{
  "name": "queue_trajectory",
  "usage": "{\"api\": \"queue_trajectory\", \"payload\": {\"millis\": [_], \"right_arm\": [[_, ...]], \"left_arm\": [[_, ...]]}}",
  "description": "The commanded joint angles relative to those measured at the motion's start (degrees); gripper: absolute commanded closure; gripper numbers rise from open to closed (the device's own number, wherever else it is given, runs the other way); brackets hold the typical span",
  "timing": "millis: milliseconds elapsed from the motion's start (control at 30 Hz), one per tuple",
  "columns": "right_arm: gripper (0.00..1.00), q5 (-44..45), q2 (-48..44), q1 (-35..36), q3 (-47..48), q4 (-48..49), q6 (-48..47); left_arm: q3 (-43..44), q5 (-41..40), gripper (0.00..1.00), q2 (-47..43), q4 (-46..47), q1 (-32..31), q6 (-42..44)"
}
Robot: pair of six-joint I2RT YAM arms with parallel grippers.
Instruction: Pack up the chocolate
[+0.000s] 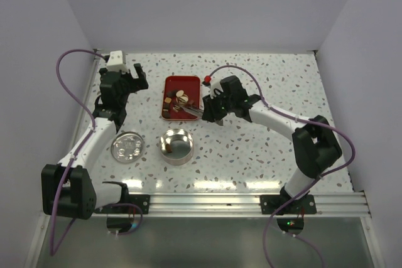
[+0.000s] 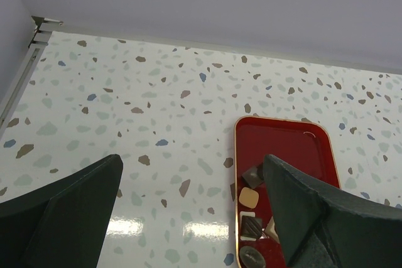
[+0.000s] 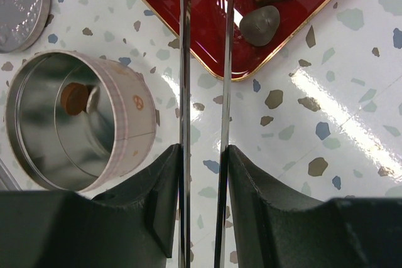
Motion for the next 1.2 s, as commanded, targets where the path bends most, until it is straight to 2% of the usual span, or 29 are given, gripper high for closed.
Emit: {"api": "queue_trajectory", "payload": {"millis": [0,567,1167], "right_arm": [[0.62,-0.13,-2.25,0.19,-0.49,1.03,-0.07],[0.61,-1.01,-3.83,0.46,-0.32,1.99,1.08],[0.61,-0.23,-0.67,1.6,0.74,1.29,0.55]], "left_arm": [[0.45,0.74,0.0,0.12,2.07,-0.2,-0.52],[0.36,0.48,0.0,-0.14,1.98,-0.2,-0.69],[0.36,0.48,0.0,-0.32,1.81,-0.2,-0.69]]}}
